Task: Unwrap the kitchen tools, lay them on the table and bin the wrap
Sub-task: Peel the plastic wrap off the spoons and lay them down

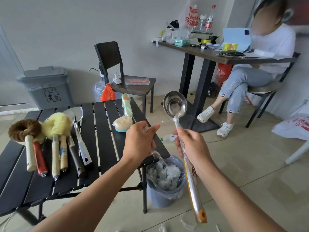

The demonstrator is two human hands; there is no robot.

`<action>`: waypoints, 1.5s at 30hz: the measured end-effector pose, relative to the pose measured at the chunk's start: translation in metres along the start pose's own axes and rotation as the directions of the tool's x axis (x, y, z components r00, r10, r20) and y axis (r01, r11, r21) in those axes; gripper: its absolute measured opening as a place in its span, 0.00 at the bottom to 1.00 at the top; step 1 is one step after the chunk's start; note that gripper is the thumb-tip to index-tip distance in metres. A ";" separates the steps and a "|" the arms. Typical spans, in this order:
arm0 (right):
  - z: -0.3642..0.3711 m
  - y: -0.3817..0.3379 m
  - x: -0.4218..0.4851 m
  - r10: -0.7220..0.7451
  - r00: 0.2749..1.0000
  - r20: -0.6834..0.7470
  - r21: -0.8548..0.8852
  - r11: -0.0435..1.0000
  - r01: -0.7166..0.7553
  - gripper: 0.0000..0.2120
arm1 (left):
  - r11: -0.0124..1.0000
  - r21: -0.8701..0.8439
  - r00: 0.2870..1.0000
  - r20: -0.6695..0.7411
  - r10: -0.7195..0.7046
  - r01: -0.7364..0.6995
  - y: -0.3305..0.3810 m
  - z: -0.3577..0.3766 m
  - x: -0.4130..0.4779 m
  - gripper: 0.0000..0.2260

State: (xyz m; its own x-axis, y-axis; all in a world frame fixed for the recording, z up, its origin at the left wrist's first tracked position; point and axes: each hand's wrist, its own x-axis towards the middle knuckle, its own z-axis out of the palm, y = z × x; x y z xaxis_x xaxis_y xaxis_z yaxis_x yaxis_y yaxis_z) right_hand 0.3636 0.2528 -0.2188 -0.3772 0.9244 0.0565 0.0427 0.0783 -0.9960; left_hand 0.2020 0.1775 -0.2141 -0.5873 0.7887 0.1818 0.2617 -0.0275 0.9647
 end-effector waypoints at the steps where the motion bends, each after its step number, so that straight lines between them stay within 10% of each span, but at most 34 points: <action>1: 0.000 0.001 0.001 -0.007 1.000 -0.004 -0.016 1.000 0.007 0.15 | 1.000 0.014 1.000 -0.002 0.004 -0.004 0.000 -0.001 0.001 0.21; 17: -0.006 0.006 -0.002 -0.003 1.000 -0.026 -0.006 1.000 0.003 0.12 | 0.984 0.142 0.994 0.028 0.103 -0.106 0.003 -0.009 0.001 0.16; 23: -0.005 0.008 0.000 0.028 0.999 -0.022 -0.072 0.997 -0.030 0.13 | 0.924 -0.352 0.985 0.139 -0.106 0.149 -0.002 -0.015 0.004 0.18; 30: 0.003 0.008 0.001 -0.030 0.997 -0.064 -0.221 0.975 0.015 0.14 | 0.845 -0.447 0.956 0.171 -0.239 0.292 -0.008 -0.005 0.006 0.16; 45: 0.005 0.005 -0.006 -0.028 0.999 0.035 -0.041 0.999 0.029 0.10 | 0.996 0.030 0.983 0.161 -0.086 0.082 -0.003 0.003 0.000 0.24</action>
State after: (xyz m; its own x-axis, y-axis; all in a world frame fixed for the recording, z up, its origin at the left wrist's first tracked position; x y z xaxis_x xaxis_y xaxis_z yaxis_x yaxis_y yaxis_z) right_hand 0.3617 0.2458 -0.2247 -0.4099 0.9084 0.0819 0.0695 0.1206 -0.9903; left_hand 0.2035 0.1791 -0.2178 -0.4764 0.8768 0.0655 0.2354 0.0554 0.9703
